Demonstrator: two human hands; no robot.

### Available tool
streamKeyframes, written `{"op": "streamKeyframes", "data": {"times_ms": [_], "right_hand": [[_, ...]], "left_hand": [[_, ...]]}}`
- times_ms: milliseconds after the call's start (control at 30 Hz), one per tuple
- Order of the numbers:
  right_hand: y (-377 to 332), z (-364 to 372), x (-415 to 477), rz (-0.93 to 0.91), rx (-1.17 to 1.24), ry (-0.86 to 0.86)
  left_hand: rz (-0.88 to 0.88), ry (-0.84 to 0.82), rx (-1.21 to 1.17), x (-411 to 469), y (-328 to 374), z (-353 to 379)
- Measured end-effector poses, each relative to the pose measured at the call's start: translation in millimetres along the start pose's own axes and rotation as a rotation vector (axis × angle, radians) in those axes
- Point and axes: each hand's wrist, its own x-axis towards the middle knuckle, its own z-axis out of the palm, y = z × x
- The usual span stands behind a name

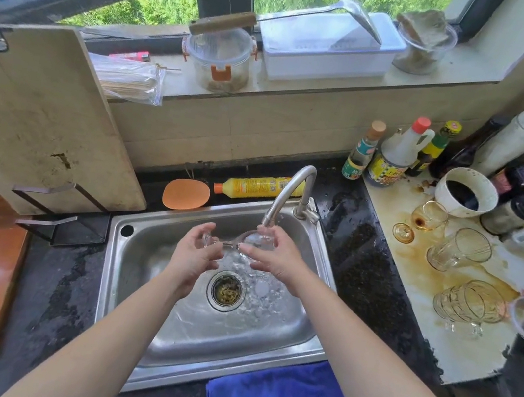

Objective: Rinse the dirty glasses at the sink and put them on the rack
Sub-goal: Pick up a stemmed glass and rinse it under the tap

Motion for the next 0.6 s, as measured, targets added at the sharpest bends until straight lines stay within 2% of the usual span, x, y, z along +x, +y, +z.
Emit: {"op": "streamKeyframes", "data": {"times_ms": [167,333,600], "right_hand": [[-2.8,-5.2,-1.3,-0.036,0.04,-0.064],[-4.0,-3.2,-1.9,0.045,-0.059,-0.021],[1.1,-2.6,-5.3,-0.07,-0.088,-0.071]], "left_hand": [[0.031,-0.002,0.011,-2.1,1.7,-2.4],[0.074,0.01,-0.044,-3.0,4.0,-5.4],[0.065,0.062,-0.003,-7.4,5.8,-3.6]]}}
